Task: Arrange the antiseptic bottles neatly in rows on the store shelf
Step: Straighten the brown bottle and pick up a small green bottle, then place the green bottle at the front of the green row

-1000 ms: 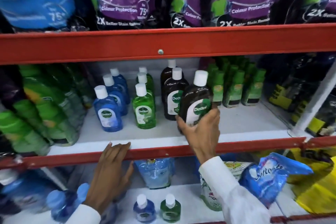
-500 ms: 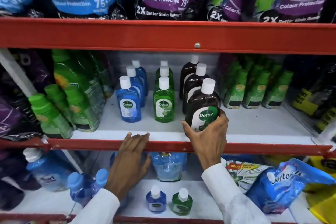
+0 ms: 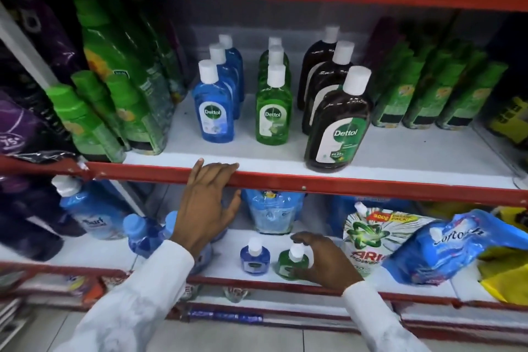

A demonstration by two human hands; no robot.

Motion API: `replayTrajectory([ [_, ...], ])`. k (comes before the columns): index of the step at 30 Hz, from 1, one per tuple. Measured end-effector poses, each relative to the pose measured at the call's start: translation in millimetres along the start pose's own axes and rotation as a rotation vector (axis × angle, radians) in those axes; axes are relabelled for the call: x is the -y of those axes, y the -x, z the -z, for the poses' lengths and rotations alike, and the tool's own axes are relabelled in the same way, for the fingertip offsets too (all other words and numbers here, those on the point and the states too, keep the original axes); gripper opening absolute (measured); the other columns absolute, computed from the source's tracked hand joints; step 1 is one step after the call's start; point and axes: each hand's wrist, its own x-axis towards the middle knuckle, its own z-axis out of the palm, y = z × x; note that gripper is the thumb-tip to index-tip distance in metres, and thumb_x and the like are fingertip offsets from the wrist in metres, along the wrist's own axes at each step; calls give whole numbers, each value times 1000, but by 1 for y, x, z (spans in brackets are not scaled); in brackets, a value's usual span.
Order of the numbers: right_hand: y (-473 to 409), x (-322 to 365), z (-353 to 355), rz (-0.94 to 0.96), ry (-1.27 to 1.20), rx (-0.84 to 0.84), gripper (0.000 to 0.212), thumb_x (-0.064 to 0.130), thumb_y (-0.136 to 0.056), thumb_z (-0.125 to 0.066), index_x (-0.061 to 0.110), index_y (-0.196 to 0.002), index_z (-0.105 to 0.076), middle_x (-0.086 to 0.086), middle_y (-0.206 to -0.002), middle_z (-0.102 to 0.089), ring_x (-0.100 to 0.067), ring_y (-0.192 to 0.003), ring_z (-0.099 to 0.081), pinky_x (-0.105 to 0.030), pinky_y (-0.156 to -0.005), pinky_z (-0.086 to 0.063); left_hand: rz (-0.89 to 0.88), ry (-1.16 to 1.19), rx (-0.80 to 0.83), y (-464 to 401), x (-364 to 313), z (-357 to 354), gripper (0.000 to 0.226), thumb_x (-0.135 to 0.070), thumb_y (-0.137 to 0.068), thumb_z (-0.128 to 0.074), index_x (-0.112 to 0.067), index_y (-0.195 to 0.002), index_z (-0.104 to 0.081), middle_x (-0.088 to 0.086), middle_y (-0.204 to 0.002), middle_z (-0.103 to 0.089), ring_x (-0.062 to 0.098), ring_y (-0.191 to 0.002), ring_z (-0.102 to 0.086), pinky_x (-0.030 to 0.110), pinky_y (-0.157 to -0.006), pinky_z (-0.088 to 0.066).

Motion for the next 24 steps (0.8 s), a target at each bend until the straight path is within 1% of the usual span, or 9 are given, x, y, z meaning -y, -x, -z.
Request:
replayTrajectory([
  [4, -12, 7, -9, -52, 87, 9, 45, 48, -62, -81, 25, -98, -71, 4, -102, -78, -16, -94, -69, -28, -78, -52, -15, 20, 45, -1, 4, 2, 54, -32, -85, -57, -19, -137, -49, 5, -131, -62, 21, -126, -51, 42, -123, -17],
  [6, -13, 10, -6, -62, 91, -21, 39, 42, -58, -83, 23, -91, -71, 1, -96, -79, -16, -86, -69, -26, -73, -52, -44, 13, 80, -1, 8, 5, 56, -31, -87, -57, -20, -140, -45, 3, -141, -57, 19, -133, -47, 39, -124, -14],
  [9, -1, 22, 11, -31, 51, -98, 44, 41, -56, -82, 28, -96, -72, 4, -94, -79, -13, -79, -68, -27, -71, -54, -29, 11, 81, 1, 15, 14, 56, -33, -87, -55, -21, -141, -45, 4, -144, -54, 19, -137, -44, 38, -124, -13],
  [12, 19, 50, 48, 37, -22, -237, 49, 37, -57, -85, 28, -103, -72, 7, -92, -79, -6, -76, -69, -26, -71, -57, 10, 8, 57, 4, 26, 20, 55, -28, -86, -60, -22, -139, -47, 4, -140, -57, 19, -135, -45, 29, -125, -6],
  [14, 35, 75, 78, 104, -104, -333, 52, 33, -59, -89, 33, -106, -67, 15, -91, -77, -2, -81, -70, -18, -73, -56, 9, 9, 56, 5, 28, 20, 55, -27, -84, -60, -22, -138, -49, 3, -137, -60, 19, -132, -47, 27, -124, -6],
  [16, 48, 102, 107, 193, -209, -417, 55, 27, -64, -91, 40, -108, -60, 28, -90, -72, 7, -90, -68, -5, -75, -50, 36, 46, 38, 4, 25, 18, 52, -32, -83, -55, -22, -134, -53, 2, -132, -63, 20, -129, -50, 30, -124, -11],
  [18, 54, 126, 131, 266, -290, -503, 54, 26, -70, -88, 41, -111, -56, 37, -91, -69, 12, -95, -65, -2, -76, -47, 69, 84, 16, 4, 22, 16, 53, -37, -81, -50, -22, -132, -55, 2, -130, -64, 20, -127, -51, 28, -124, -12],
  [21, 44, 150, 150, 341, -366, -591, 48, 21, -78, -82, 28, -118, -56, 27, -101, -70, 10, -96, -65, -5, -77, -49, 88, 119, 6, 5, 20, 16, 53, -34, -80, -53, -21, -131, -55, 3, -129, -64, 22, -127, -51, 20, -122, -6],
  [24, 22, 166, 157, 388, -382, -628, 44, 13, -85, -74, 24, -122, -51, 19, -106, -68, 6, -99, -65, -7, -80, -48, 87, 125, 16, 6, 18, 18, 55, -29, -79, -58, -22, -133, -54, 2, -130, -63, 21, -128, -49, 19, -121, -6],
])
